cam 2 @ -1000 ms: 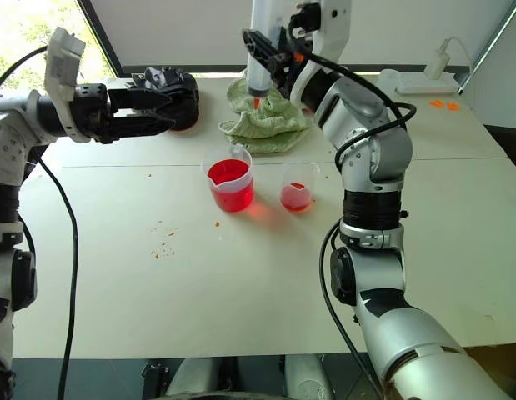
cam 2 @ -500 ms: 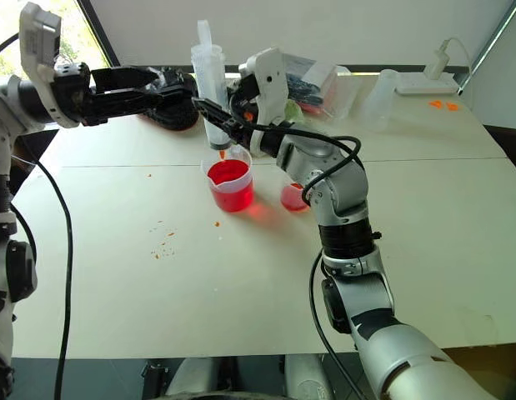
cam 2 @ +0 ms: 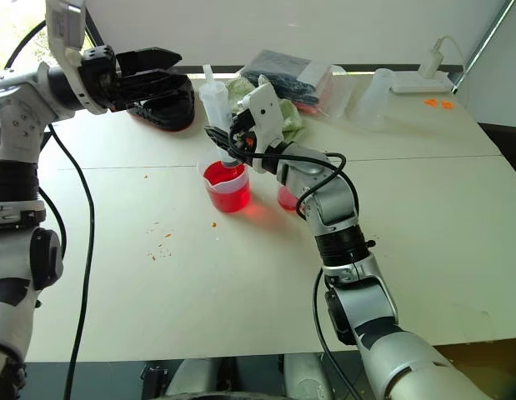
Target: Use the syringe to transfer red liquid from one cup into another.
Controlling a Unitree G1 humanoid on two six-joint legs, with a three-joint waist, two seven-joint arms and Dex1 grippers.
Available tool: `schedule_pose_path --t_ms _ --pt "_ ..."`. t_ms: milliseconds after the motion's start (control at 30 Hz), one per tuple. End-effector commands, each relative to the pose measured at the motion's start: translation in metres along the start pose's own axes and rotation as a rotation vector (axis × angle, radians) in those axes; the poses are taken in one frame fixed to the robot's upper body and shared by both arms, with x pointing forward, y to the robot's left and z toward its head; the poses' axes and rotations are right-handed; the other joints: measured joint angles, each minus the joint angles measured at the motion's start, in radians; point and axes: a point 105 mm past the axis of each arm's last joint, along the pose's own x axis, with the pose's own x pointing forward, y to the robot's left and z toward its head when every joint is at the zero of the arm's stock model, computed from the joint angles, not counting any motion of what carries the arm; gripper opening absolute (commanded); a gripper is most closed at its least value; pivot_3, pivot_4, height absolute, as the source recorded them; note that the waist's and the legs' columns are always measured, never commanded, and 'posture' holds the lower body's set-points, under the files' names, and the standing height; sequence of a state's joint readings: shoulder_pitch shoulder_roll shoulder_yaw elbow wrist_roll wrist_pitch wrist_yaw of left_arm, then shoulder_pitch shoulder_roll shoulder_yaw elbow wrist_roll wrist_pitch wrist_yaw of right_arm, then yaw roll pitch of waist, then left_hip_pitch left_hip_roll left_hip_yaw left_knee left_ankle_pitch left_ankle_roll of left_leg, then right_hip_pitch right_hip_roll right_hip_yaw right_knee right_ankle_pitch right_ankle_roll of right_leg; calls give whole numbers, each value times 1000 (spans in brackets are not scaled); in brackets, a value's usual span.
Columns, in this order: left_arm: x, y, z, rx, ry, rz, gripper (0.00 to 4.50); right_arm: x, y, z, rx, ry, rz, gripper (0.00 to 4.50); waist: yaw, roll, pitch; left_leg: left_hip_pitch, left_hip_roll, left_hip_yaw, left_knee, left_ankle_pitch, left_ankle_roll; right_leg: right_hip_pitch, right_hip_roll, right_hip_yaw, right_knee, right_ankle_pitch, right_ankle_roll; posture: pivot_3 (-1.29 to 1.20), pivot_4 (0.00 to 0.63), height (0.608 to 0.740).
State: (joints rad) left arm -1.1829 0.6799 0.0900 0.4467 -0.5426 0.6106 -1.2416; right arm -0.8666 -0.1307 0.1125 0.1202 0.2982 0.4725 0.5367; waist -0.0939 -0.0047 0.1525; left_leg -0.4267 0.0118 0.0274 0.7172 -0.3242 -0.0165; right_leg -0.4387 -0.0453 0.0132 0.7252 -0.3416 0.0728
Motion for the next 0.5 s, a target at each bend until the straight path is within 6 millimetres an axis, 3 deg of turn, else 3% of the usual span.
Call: schedule_pose_path --t_ms 33,500 --pt "3 2 15 64 -17 -5 3192 3 5 17 -30 -68 15 1407 -3 0 0 0 0 0 0 0 0 0 0 0 0 0 0 0 150 711" --pt "12 17 3 78 -2 19 3192 3 9 17 -28 -79 11 1407 -4 0 0 0 0 0 0 0 0 0 0 0 0 0 0 0 150 711"
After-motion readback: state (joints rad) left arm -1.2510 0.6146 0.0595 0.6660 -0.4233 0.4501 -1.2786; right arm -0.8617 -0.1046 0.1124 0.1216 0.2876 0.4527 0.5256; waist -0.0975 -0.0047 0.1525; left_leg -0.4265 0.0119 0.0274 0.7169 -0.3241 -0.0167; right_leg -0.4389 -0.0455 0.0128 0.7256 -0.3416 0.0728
